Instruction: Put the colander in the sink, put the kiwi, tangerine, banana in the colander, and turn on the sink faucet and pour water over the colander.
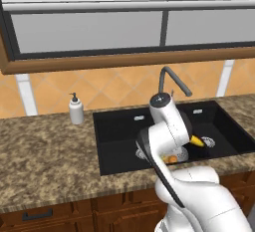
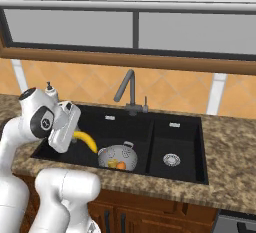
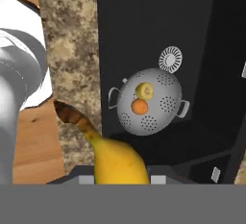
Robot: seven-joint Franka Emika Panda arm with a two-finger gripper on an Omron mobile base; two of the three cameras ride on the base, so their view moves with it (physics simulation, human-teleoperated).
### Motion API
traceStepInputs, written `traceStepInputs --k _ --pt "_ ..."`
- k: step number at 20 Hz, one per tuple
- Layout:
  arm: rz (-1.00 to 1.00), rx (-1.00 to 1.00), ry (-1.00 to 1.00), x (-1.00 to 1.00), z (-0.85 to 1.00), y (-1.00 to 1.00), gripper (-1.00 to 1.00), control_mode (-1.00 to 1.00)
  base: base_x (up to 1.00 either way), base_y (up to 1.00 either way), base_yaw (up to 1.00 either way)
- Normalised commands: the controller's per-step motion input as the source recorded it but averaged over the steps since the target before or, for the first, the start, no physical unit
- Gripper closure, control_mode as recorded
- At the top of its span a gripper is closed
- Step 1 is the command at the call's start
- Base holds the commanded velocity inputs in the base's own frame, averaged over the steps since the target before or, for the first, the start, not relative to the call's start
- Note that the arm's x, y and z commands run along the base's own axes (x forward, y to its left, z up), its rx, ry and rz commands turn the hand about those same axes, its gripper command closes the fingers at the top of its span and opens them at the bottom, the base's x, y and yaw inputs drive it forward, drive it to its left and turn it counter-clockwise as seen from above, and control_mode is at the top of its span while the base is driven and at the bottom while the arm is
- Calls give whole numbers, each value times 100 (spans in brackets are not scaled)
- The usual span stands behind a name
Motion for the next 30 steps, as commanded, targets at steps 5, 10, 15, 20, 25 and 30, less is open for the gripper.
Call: traceStepInputs --k 5,10,15,20,25,30 --pt "-4 1 6 37 -16 -14 100 -100 0 0 0" --pt "-11 11 12 30 -14 -11 100 -100 0 0 0" --pt "-13 6 0 28 -16 -1 100 -100 0 0 0" --pt "-4 0 0 25 -25 -10 100 -100 0 0 0" --pt "1 2 0 11 -25 -13 100 -100 0 0 0" --pt "7 8 0 17 -22 -13 100 -100 0 0 0"
